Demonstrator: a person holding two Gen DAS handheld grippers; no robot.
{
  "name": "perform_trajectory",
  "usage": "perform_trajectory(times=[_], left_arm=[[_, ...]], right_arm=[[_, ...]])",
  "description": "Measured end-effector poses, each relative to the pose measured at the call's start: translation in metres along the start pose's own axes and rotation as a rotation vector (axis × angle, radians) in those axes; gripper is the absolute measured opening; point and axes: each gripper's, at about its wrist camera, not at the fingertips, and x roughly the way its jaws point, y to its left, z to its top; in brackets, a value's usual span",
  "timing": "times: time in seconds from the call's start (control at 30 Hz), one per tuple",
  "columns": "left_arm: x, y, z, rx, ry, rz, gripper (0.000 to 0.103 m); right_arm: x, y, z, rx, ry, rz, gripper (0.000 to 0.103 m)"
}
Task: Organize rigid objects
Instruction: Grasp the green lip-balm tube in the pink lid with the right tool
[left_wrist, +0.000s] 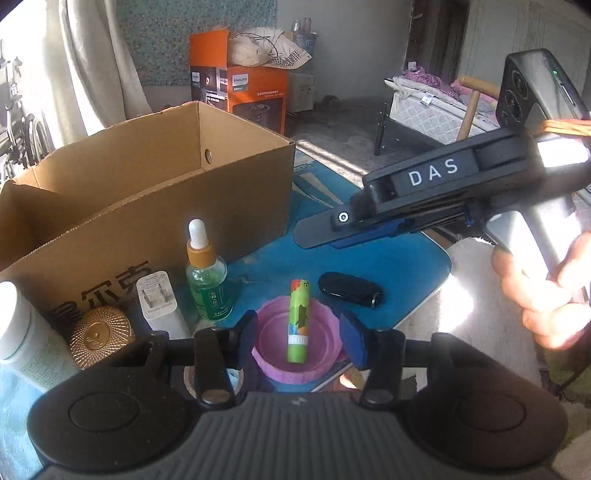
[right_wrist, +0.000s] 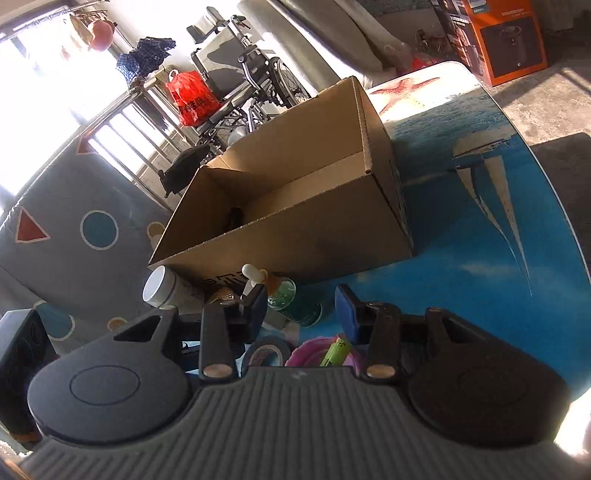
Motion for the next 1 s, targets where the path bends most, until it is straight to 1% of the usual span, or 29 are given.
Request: perform_trajectory(times=[0.07, 0.13, 0.23, 0.37, 0.43, 0.47, 0.53, 0.6, 0.67, 0.7, 0.8, 1.0], left_arm=[[0.013, -0.006, 0.0, 0.022, 0.031, 0.013, 0.045], [0.022, -0.008, 0.001, 0.032, 0.048, 0.019, 0.041], [0.032, -0.007, 0.001, 0.03, 0.074, 0.042, 0.034], [0.041, -0.006, 0.002, 0.021, 0.096, 0.056, 0.029], [0.047, -0.007, 0.001, 0.023, 0.106, 0.058, 0.027], [0.049, -0.007, 0.001, 0.024, 0.109, 0.059, 0.027], [0.053, -0.008, 0.002, 0.029, 0.116, 0.065, 0.024], [0.057, -0.007, 0.004, 0.032, 0.118, 0.07, 0.022], [0.059, -0.009, 0.004, 0.04, 0.115, 0.072, 0.02], [0.058, -0.01, 0.003, 0.046, 0.112, 0.077, 0.017], [0.061, -0.013, 0.002, 0.062, 0.098, 0.09, 0.016], [0.051, -0.016, 0.003, 0.06, 0.054, 0.1, 0.016]], right_arm=[[0.015, -0.007, -0.015, 0.025, 0.005, -0.006, 0.039], [0.026, -0.011, -0.022, 0.031, 0.007, -0.014, 0.039], [0.041, -0.011, -0.024, 0.036, 0.022, -0.005, 0.037], [0.047, -0.012, -0.022, 0.037, 0.049, 0.005, 0.036], [0.049, -0.016, -0.023, 0.04, 0.057, 0.01, 0.033], [0.051, -0.016, -0.022, 0.044, 0.059, 0.013, 0.029], [0.055, -0.017, -0.022, 0.049, 0.064, 0.019, 0.026], [0.057, -0.017, -0.023, 0.047, 0.064, 0.023, 0.022], [0.059, -0.017, -0.024, 0.048, 0.062, 0.029, 0.02], [0.06, -0.017, -0.024, 0.046, 0.059, 0.03, 0.02], [0.057, -0.013, -0.024, 0.029, 0.044, 0.033, 0.018], [0.047, -0.001, -0.022, -0.022, 0.001, 0.033, 0.017]])
